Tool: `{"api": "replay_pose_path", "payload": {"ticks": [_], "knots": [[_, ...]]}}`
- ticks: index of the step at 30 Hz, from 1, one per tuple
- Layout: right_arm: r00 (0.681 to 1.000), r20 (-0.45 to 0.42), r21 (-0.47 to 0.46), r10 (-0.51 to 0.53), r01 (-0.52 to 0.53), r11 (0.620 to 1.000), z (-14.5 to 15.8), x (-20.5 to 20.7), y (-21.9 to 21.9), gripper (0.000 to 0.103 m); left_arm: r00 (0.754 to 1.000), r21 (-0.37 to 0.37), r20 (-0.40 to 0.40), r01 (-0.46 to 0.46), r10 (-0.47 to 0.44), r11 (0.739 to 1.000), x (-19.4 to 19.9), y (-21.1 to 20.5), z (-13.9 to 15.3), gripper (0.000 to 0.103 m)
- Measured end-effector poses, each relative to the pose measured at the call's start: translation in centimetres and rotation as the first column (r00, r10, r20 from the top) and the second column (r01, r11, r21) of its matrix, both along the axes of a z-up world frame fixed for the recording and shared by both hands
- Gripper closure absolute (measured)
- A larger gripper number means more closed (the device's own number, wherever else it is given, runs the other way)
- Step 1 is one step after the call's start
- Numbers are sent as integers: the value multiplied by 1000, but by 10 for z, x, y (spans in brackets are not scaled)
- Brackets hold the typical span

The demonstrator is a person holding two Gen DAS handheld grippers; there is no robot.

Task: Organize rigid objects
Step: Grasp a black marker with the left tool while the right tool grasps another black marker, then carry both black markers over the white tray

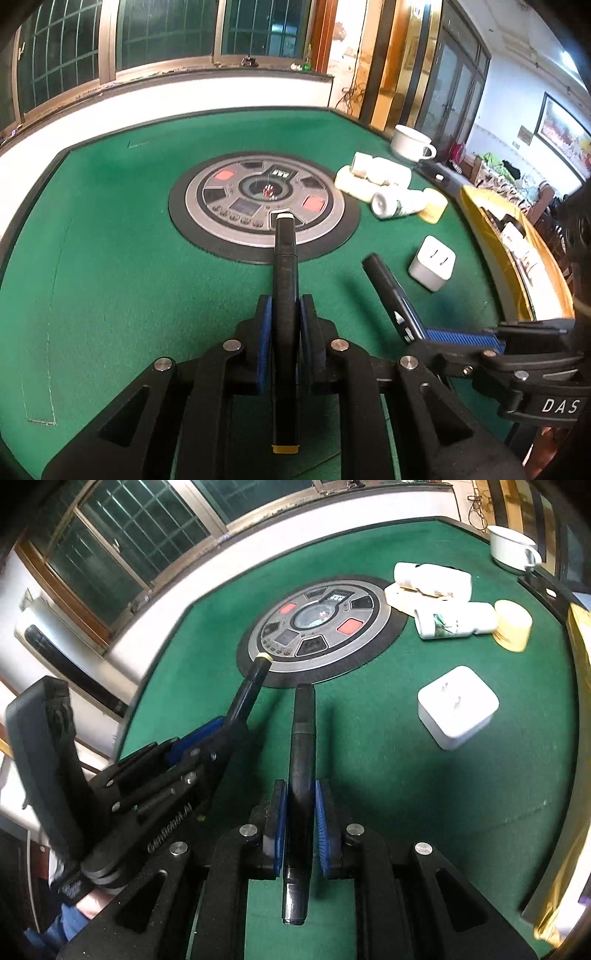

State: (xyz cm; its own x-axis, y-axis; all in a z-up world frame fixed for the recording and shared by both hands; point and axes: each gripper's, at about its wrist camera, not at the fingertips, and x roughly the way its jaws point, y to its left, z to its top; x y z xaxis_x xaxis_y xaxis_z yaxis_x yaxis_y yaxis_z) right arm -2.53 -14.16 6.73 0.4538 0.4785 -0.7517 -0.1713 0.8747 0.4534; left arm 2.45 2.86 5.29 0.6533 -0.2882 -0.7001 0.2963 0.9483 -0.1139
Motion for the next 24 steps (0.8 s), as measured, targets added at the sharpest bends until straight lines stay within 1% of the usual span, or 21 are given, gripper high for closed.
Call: {"api": "replay_pose_path", "payload": {"ticks": [2,5,10,13,16,21,24], "knots": [[1000,10,17,-6,6,1000,0,-2,-5,90,1000,-6,10,3,-3,1000,-1,-1,2,91],[999,35,69,-14,11,998,4,-12,-14,90,1000,-8,24,12,-12,1000,-4,-4,5,91],[997,67,110,-28,21,994,13,-24,-27,89,999,-24,31,24,-24,999,-8,-9,11,91],[996,83,123,-38,27,992,19,-28,-35,89,998,-32,42,49,-48,998,-15,-18,18,91],[994,100,142,-49,34,989,26,-33,-44,89,996,-38,55,78,-76,996,-23,-31,26,91],[989,126,167,-82,61,984,36,-42,-65,89,990,-95,55,138,-134,986,-34,-60,40,91],[984,140,174,-108,83,981,43,-48,-80,89,982,-107,60,182,-176,977,-37,-80,49,91]]}}
